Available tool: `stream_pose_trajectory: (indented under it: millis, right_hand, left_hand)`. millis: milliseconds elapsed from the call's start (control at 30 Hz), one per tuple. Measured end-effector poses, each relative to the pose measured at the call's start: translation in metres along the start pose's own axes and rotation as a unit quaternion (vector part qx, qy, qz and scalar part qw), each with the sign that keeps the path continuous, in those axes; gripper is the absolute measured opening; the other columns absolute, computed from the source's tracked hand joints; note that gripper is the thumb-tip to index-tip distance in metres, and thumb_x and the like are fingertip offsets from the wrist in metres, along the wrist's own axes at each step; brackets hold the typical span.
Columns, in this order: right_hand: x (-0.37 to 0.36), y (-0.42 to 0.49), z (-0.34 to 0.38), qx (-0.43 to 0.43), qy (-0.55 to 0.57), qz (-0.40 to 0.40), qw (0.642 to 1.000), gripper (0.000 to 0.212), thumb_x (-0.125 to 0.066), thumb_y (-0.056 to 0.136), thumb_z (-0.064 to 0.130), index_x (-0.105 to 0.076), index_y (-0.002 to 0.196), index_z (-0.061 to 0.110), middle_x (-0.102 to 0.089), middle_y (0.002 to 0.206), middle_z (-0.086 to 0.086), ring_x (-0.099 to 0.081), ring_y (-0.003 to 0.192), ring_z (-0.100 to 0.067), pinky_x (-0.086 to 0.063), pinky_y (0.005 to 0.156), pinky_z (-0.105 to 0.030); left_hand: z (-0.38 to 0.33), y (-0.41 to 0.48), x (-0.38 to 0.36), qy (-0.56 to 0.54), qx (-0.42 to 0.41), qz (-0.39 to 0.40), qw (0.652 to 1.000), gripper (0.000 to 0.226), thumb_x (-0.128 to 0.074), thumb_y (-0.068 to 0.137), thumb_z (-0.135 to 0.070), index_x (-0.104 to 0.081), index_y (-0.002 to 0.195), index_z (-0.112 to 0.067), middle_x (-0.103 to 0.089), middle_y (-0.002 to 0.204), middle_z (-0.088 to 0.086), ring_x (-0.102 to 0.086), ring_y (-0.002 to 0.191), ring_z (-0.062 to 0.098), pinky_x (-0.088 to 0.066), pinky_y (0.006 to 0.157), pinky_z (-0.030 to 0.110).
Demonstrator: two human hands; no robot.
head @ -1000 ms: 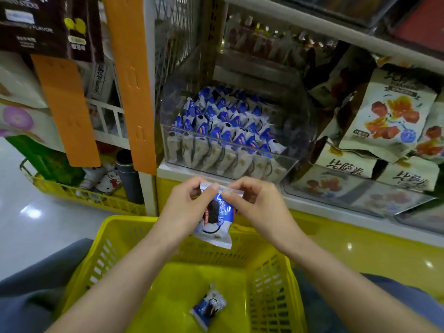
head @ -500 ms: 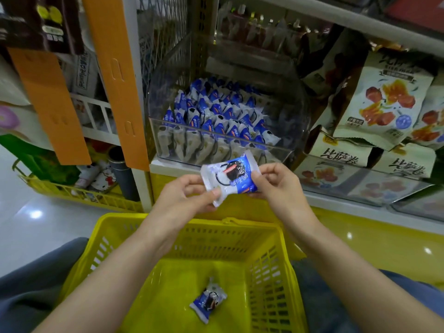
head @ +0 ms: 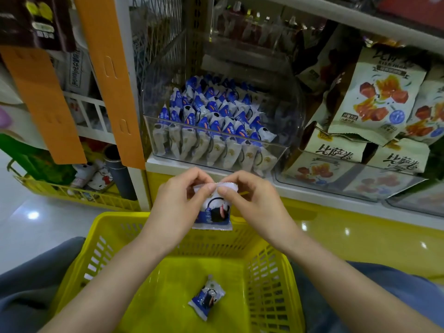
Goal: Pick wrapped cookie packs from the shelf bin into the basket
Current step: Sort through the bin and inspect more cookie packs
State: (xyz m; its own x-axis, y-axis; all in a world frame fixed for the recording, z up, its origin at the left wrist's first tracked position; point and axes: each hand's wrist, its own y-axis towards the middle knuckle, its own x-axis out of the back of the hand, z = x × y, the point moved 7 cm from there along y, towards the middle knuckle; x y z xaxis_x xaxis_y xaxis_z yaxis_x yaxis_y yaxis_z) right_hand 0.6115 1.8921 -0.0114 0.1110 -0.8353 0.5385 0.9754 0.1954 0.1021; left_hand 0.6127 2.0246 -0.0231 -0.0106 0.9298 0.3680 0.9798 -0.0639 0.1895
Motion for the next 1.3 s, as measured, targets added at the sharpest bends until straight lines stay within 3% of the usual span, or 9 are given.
stream_pose_trajectory:
  millis: [167, 300, 500, 633, 767, 900, 1033, 1167, 1300]
  right_hand:
    - [0.004, 0.0, 0.009, 0.071, -0.067, -0.029, 0.995, 0.005, -0.067, 0.083, 0.021, -0.066, 0.081, 0.017, -0.055, 0.069, 0.016, -0.053, 0.072, 0.002, -0.043, 0.064, -0.016]
    - [0.008, -0.005, 0.019, 0.144, -0.187, -0.07, 0.969, 0.008, -0.065, 0.085, 0.026, -0.065, 0.085, 0.018, -0.054, 0.076, 0.014, -0.053, 0.073, -0.003, -0.048, 0.062, -0.029]
    - [0.033, -0.005, 0.014, 0.124, -0.062, -0.179, 0.974, 0.001, -0.061, 0.088, 0.019, -0.061, 0.087, 0.018, -0.06, 0.082, 0.009, -0.057, 0.078, -0.002, -0.046, 0.068, -0.014]
    - [0.023, -0.011, 0.025, 0.198, -0.077, -0.14, 0.967, 0.004, -0.063, 0.085, 0.015, -0.065, 0.087, 0.014, -0.059, 0.091, 0.004, -0.057, 0.088, -0.004, -0.047, 0.078, -0.016]
    - [0.005, -0.017, 0.032, 0.256, -0.181, -0.08, 0.946, 0.014, -0.063, 0.084, 0.02, -0.07, 0.088, 0.009, -0.061, 0.1, -0.004, -0.05, 0.097, -0.011, -0.036, 0.085, -0.013]
    - [0.006, -0.009, 0.019, 0.12, -0.078, -0.084, 0.986, 0.021, -0.058, 0.089, 0.021, -0.056, 0.109, 0.016, -0.054, 0.103, 0.005, -0.05, 0.098, -0.002, -0.039, 0.086, -0.009]
    - [-0.003, -0.002, -0.008, -0.101, 0.203, -0.01, 0.974, 0.019, -0.046, 0.095, 0.023, -0.051, 0.113, 0.017, -0.064, 0.105, 0.002, -0.063, 0.09, -0.005, -0.053, 0.077, -0.018]
    - [-0.012, -0.003, -0.011, -0.143, 0.323, 0.024, 0.935, 0.025, -0.047, 0.095, 0.019, -0.058, 0.113, 0.006, -0.069, 0.107, -0.008, -0.068, 0.088, -0.014, -0.054, 0.066, -0.02]
    - [-0.014, -0.004, -0.014, -0.154, 0.357, 0.016, 0.921, 0.025, -0.051, 0.093, 0.017, -0.054, 0.113, 0.002, -0.07, 0.104, -0.011, -0.069, 0.088, -0.018, -0.057, 0.068, -0.025]
  left_hand:
    - [0.006, 0.0, -0.003, -0.028, 0.026, 0.013, 0.999, 0.017, -0.061, 0.086, -0.016, -0.061, 0.072, -0.026, -0.066, 0.068, -0.011, -0.061, 0.069, 0.003, -0.048, 0.064, 0.023]
    - [0.007, 0.003, -0.007, -0.065, 0.05, 0.019, 0.996, 0.013, -0.061, 0.086, -0.014, -0.062, 0.075, -0.021, -0.065, 0.072, -0.009, -0.06, 0.071, 0.003, -0.046, 0.066, 0.017]
    - [0.004, 0.0, 0.006, 0.038, 0.043, -0.037, 0.998, 0.021, -0.051, 0.092, -0.027, -0.057, 0.072, -0.027, -0.059, 0.071, -0.005, -0.052, 0.066, 0.002, -0.04, 0.061, 0.014]
    - [0.018, -0.002, -0.01, -0.217, 0.224, 0.044, 0.949, 0.042, -0.036, 0.092, -0.046, -0.067, 0.095, -0.017, -0.071, 0.084, 0.002, -0.064, 0.074, 0.017, -0.051, 0.067, 0.028]
    - [0.01, -0.002, -0.005, -0.268, 0.179, 0.02, 0.946, 0.031, -0.053, 0.087, -0.035, -0.068, 0.104, -0.014, -0.071, 0.104, 0.003, -0.064, 0.1, 0.02, -0.052, 0.082, 0.035]
    - [0.007, -0.001, 0.002, -0.233, 0.16, -0.023, 0.959, 0.024, -0.049, 0.094, -0.019, -0.064, 0.112, -0.015, -0.071, 0.105, 0.003, -0.063, 0.104, 0.022, -0.046, 0.093, 0.042]
    - [0.001, -0.001, -0.006, -0.24, 0.129, 0.023, 0.962, 0.024, -0.047, 0.095, -0.016, -0.062, 0.112, -0.018, -0.072, 0.1, -0.001, -0.067, 0.092, 0.008, -0.053, 0.077, 0.018]
    - [-0.002, -0.001, -0.002, -0.127, 0.048, -0.02, 0.991, 0.03, -0.062, 0.086, -0.013, -0.05, 0.11, -0.026, -0.061, 0.1, -0.012, -0.056, 0.083, -0.012, -0.044, 0.071, 0.006]
    - [-0.009, -0.004, -0.001, 0.035, -0.042, -0.037, 0.998, 0.037, -0.072, 0.077, -0.016, -0.052, 0.106, -0.025, -0.054, 0.102, -0.015, -0.049, 0.095, -0.011, -0.039, 0.077, 0.004]
